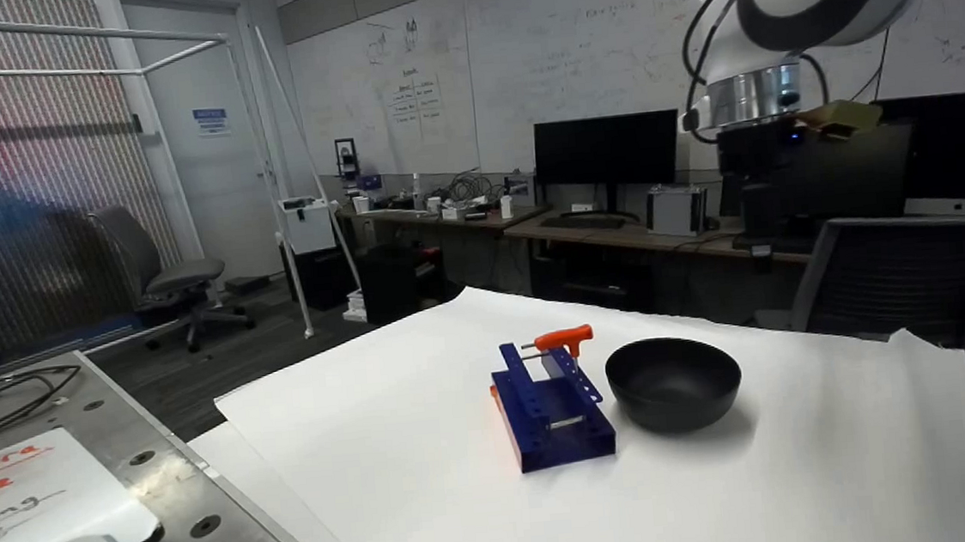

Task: Put the orange object inside the bowl.

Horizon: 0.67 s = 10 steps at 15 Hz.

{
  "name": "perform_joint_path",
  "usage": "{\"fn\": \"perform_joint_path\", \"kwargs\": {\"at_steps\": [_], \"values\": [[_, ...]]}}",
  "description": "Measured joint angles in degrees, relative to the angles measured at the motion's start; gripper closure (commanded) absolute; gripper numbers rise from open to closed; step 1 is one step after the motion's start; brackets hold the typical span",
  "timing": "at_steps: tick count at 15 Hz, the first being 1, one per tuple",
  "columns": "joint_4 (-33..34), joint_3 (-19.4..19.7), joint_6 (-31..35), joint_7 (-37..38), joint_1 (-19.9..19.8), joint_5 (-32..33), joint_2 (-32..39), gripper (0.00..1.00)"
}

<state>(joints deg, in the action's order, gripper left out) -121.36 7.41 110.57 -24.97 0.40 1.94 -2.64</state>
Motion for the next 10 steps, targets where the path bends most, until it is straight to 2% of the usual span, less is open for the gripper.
{"fn": "perform_joint_path", "kwargs": {"at_steps": [7, 10], "values": [[20.89, -8.01, 0.88, -6.18, 1.55, 0.34, 21.06, 0.00], [26.77, -10.06, 2.76, -8.03, 1.51, 0.47, 27.05, 0.00]]}}
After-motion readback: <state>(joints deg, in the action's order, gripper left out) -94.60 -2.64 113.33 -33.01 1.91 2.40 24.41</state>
